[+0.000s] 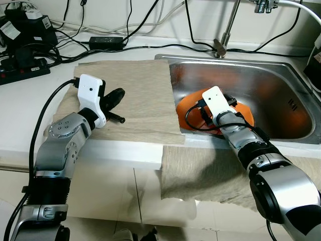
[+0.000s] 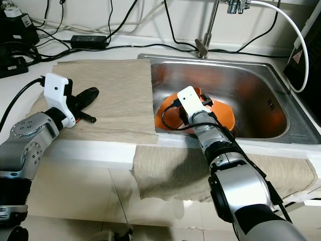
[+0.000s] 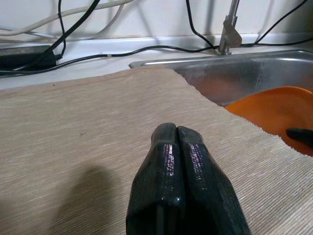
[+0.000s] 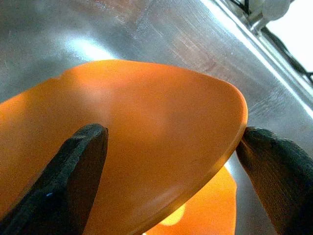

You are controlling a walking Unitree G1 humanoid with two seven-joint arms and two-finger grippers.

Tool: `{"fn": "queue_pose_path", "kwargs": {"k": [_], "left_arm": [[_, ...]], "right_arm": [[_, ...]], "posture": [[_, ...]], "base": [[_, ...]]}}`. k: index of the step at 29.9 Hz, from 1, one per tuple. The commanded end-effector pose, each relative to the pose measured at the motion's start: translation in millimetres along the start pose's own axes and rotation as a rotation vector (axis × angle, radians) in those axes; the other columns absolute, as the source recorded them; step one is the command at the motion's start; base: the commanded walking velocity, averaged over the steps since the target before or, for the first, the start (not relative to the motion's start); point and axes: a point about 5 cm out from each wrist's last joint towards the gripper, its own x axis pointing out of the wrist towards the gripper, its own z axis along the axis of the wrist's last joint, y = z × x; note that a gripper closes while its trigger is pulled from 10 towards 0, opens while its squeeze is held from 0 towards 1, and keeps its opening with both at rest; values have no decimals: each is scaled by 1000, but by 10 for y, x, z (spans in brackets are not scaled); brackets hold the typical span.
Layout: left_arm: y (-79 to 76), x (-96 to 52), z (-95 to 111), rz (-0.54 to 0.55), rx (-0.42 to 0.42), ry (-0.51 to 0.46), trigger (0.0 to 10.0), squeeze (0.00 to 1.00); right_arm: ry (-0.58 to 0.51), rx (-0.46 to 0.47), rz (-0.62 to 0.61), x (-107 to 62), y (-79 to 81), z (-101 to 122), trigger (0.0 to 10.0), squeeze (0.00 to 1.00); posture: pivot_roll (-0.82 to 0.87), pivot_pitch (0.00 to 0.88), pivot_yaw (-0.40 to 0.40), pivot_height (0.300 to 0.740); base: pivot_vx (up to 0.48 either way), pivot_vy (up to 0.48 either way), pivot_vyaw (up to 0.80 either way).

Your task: Kitchen organization

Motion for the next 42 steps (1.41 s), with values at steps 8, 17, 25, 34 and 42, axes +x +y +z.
{"fn": "queue_pose_path", "kwargs": {"k": [8, 17, 25, 34, 42], "left_arm": [[-6, 18, 2, -18, 27, 16, 10000, 0], [-26, 11, -11, -25, 28, 20, 10000, 0], [-20, 14, -3, -29, 31, 22, 10000, 0], [-10, 81, 32, 3, 44, 4, 10000, 0], [2, 163, 51, 69, 51, -19, 10000, 0]], "right_arm": [[55, 95, -10, -15, 35, -111, 10000, 302], [190, 749, 42, -55, 249, -291, 10000, 0], [141, 728, 36, -34, 205, -198, 10000, 0], [-180, 673, 99, 21, 57, 533, 10000, 0], [-420, 626, 179, -76, 142, 1097, 10000, 0]], "posture": [[94, 0, 0, 740], [95, 0, -1, 740], [94, 2, 5, 740], [88, 0, 15, 740], [85, 0, 20, 740]], "base": [[0, 0, 0], [0, 0, 0], [0, 0, 0], [0, 0, 0], [0, 0, 0]]}}
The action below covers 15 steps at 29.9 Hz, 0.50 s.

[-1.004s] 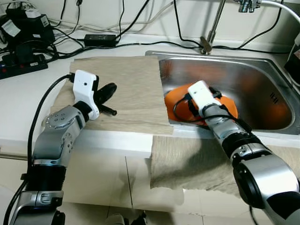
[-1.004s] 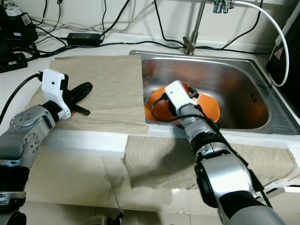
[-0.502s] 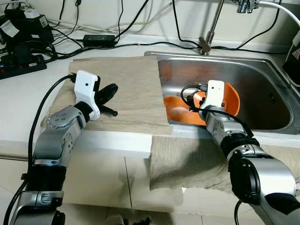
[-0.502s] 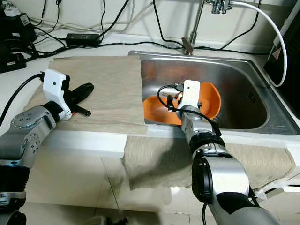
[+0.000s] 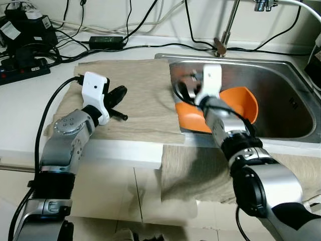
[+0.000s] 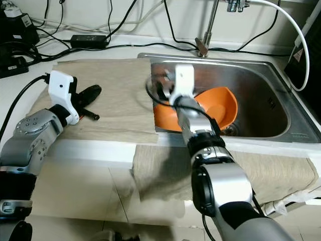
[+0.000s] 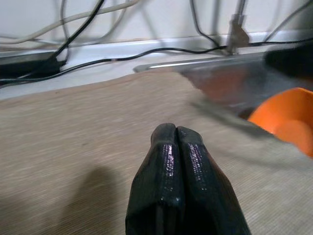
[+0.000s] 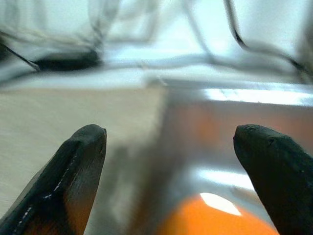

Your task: Kitchen organization

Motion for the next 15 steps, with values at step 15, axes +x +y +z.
{"fn": "queue_pose_path", "kwargs": {"k": [15], "left_arm": [[323, -169, 63, 317, -75, -110, 10000, 0]], "right_arm": [[-232, -251, -312, -379, -85, -23, 10000, 0]], "posture": [[102, 0, 13, 740]], "base": [[0, 0, 0]]}}
